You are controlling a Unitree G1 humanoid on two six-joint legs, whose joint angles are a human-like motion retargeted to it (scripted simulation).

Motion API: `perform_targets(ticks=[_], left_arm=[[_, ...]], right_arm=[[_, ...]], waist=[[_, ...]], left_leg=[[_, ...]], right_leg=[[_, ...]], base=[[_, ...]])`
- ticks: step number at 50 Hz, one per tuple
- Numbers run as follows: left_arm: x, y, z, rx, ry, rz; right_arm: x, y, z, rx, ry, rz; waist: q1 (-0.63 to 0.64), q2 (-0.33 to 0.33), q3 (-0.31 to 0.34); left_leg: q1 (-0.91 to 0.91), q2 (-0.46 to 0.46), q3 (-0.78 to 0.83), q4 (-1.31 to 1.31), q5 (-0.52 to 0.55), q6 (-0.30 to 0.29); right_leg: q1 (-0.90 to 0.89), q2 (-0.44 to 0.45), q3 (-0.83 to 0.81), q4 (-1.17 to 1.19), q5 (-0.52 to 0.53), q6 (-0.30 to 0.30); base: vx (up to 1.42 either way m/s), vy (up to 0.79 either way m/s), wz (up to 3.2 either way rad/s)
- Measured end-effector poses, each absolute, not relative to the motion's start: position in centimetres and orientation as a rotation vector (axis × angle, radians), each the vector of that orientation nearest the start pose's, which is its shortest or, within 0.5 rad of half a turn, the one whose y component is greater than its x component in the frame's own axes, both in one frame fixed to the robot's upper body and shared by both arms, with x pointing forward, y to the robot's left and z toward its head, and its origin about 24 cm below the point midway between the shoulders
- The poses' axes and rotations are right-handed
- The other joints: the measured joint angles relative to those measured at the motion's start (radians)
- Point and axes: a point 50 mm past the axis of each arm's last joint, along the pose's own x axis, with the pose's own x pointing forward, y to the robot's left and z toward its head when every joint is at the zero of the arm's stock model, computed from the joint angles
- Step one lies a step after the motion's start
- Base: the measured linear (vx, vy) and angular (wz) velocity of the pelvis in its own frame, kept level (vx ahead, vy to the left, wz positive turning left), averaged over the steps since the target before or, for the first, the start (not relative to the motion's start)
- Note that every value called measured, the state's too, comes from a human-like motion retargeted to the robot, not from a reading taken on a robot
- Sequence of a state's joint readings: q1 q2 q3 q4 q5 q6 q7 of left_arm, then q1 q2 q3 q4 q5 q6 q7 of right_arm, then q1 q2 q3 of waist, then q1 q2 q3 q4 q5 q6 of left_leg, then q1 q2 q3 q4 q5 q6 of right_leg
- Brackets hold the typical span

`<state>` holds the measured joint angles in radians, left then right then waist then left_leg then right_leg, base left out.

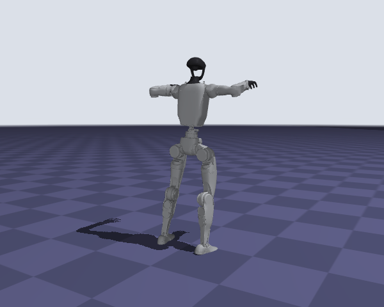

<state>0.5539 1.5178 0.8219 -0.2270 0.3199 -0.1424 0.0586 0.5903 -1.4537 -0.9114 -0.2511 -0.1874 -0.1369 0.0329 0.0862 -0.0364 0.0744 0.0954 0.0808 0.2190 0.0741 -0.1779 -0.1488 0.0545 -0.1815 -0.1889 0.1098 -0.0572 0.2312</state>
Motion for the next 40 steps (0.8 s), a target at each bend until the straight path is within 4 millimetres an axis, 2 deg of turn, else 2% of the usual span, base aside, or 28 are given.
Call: perform_targets(ticks=[40], left_arm=[[20.27,31.02,31.66,1.950,-0.395,0.184]], right_arm=[[19.22,-31.82,31.62,-1.790,-0.336,-0.174]], waist=[[0.000,-0.002,0.016]], left_leg=[[0.008,0.000,0.004,0.000,-0.003,0.000]], right_leg=[[0.006,0.000,0.003,0.001,-0.001,0.000]], base=[[0.00,0.00,0.00]])
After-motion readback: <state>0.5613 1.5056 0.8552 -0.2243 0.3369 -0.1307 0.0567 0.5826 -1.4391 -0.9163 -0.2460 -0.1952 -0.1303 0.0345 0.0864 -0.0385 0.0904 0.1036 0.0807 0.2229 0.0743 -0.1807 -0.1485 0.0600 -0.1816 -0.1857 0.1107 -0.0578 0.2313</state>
